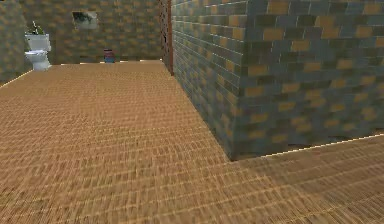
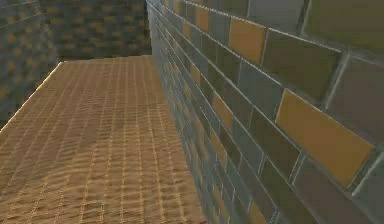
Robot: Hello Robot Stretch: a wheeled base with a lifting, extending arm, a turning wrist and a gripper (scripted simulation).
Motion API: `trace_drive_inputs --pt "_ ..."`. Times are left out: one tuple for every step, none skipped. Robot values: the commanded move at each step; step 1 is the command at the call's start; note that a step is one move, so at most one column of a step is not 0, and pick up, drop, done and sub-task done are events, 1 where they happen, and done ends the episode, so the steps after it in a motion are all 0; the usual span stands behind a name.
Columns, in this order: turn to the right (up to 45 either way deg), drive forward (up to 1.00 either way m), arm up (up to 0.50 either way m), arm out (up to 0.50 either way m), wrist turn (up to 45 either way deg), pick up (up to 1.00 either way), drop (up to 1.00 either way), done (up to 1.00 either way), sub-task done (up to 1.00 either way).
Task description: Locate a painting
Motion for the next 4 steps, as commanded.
trace_drive_inputs --pt "-12.0 0.0 0.0 0.0 0.0 0.0 0.0 0.0 0.0" --pt "0.0 0.25 0.0 0.0 0.0 0.0 0.0 0.0 0.0" --pt "-6.0 0.0 0.0 0.0 0.0 0.0 0.0 0.0 0.0" --pt "0.0 1.0 0.0 0.0 0.0 0.0 0.0 0.0 0.0"
